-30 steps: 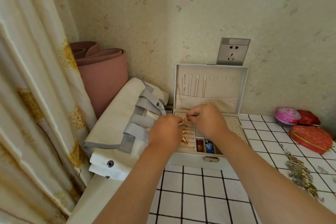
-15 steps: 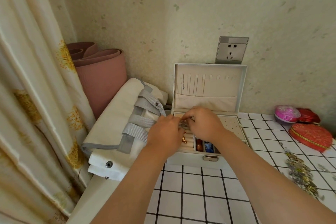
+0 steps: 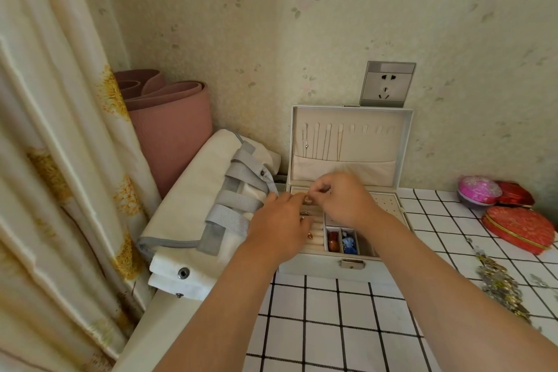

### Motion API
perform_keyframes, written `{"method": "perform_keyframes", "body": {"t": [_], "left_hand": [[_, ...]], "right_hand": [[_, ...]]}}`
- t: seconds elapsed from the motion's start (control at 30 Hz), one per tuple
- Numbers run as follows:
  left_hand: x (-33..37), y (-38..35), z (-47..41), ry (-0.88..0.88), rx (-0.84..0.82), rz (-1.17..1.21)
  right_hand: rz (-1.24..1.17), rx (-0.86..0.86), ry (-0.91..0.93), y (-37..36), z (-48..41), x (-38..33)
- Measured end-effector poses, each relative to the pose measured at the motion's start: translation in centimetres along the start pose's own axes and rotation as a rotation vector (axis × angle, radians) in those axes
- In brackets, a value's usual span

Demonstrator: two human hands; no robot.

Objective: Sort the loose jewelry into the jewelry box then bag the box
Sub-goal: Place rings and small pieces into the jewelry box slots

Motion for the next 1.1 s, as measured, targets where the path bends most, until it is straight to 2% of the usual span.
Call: {"method": "perform_keyframes", "body": {"t": [0.07,0.2,0.33,0.63,0.87,1.1], "left_hand": [[0.1,-0.2,0.0,0.0,-0.012,-0.04],[0.2,-0.6,0.0,-0.009,-0.033,-0.086],[0.3,-0.8,-0.1,-0.003,-0.042,-0.08],[0.2,-0.9,-0.1,-0.004,-0.029,-0.059],[0.2,-1.0,-0.1,-0.013,-0.044,-0.061],[0.2,-0.9,-0.3,-0.002,-0.055,-0.046]], "right_hand": [[-0.055,0.089,-0.02,0.9,-0.1,0.2],[0.083,0.174,-0.032,1.0,-0.2,0.1],[0.212,0.13,-0.016,0.1,-0.4,-0.2],[0.318,0.054,0.039,-0.5,-0.2,-0.8],[0.366,0.009,0.114,-0.5,0.2,-0.7],[0.34,-0.077,0.075,-1.2,0.2,-0.8]]}}
Point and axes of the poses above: each hand's wrist, its own z-axis away from the middle knuckle, its own y-axis out of the back of the hand, x = y × z, the point moved 6 cm from there along -z, towards the middle knuckle, and after that the axes turned 5 degrees about -x, right-handed, at the moved point
